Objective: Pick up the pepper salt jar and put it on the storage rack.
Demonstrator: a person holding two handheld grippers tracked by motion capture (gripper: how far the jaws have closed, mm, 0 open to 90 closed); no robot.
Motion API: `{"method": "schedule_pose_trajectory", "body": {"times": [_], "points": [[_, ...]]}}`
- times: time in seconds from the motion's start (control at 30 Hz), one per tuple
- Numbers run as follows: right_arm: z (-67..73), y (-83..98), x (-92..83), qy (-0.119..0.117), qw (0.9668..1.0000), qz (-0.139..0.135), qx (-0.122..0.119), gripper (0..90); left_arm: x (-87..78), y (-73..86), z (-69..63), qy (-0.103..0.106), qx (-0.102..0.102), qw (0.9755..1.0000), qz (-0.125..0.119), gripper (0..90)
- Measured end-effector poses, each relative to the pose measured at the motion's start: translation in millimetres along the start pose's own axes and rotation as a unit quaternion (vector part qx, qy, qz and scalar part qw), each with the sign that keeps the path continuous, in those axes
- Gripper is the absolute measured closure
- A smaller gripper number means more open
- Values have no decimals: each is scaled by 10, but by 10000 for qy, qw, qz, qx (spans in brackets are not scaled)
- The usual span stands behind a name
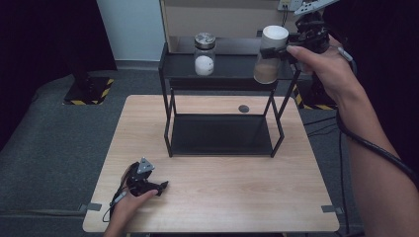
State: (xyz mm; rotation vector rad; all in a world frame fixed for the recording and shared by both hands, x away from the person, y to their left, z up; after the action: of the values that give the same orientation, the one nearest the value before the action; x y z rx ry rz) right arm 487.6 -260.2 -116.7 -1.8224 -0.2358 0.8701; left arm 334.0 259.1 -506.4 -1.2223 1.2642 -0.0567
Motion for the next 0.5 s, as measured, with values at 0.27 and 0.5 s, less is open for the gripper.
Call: {"method": "schedule_pose_trajectory", "body": {"times": [0.27, 0.5], "points": [[-83, -27, 152, 83, 9999, 19, 111, 355, -1, -1, 1, 1, 8, 10000, 10, 0], [-138, -43, 264, 157, 9997, 25, 199, 354, 0, 0, 0, 0, 1, 10000, 1, 0]]}}
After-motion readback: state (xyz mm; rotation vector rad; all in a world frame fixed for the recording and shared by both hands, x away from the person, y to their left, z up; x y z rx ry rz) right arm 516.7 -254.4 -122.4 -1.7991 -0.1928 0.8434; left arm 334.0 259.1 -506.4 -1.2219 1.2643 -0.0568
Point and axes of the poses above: each handheld gripper's, and its own axes: x roughly forward along the jaws, y roughly out of its underside, z roughly to its left, the point moved 9 cm from there along x, roughly forward along the jaws, and after that the axes turned 15 degrees about y, right-handed, at the moved point
